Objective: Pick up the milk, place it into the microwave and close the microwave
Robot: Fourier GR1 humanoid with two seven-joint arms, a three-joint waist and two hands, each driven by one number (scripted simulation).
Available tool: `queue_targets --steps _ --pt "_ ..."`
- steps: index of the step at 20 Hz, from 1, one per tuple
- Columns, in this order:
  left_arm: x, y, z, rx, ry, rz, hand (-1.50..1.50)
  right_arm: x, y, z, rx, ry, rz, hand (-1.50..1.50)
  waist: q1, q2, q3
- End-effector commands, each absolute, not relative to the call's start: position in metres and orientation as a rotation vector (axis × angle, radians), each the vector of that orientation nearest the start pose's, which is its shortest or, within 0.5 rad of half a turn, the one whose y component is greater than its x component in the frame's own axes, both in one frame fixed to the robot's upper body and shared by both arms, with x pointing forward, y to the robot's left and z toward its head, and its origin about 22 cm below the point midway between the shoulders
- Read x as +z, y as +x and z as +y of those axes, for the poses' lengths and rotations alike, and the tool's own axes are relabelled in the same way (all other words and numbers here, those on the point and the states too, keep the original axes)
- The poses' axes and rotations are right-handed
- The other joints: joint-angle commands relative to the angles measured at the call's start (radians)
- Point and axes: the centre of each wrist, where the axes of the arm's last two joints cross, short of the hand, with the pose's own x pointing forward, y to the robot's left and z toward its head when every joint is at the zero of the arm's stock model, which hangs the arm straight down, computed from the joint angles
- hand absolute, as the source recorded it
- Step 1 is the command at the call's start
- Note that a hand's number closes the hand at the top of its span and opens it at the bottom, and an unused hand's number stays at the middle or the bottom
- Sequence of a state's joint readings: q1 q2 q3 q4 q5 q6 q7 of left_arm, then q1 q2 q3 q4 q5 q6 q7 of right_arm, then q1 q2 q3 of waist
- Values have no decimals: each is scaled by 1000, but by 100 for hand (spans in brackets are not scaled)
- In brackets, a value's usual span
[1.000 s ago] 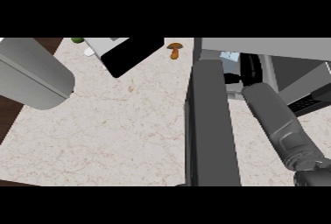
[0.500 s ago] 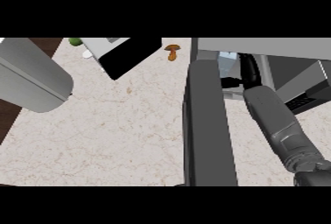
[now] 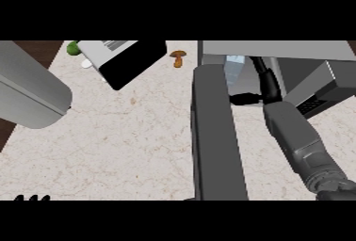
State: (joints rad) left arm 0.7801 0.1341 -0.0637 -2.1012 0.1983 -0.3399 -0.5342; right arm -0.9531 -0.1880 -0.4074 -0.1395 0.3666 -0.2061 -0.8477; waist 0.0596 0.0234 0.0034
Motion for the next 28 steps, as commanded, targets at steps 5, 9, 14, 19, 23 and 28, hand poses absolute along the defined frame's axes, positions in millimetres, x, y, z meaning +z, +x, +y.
queue_targets --steps 5,9,14,19,23,28 --pt "37 77 242 -64 -177 -1926 -150 -62 379 -222 308 -154 -1887 -150 -48 -20 -2" --pt "37 75 237 -82 -221 -1908 -150 -73 365 -252 284 -62 -1900 -150 -64 -29 -3" --pt "34 103 210 -138 -308 -1884 -150 -91 343 -257 277 -51 -1868 -150 -79 -31 -4" --pt "36 122 196 -210 -336 -1821 150 -110 312 -275 231 58 -1863 -150 -110 -38 -6" --pt "32 143 191 -324 -320 -1788 150 -116 292 -271 206 72 -1882 -150 -114 -38 -6" --pt "26 165 175 -368 -328 -1753 150 -105 254 -309 209 2 -1888 -150 -108 -35 -7"
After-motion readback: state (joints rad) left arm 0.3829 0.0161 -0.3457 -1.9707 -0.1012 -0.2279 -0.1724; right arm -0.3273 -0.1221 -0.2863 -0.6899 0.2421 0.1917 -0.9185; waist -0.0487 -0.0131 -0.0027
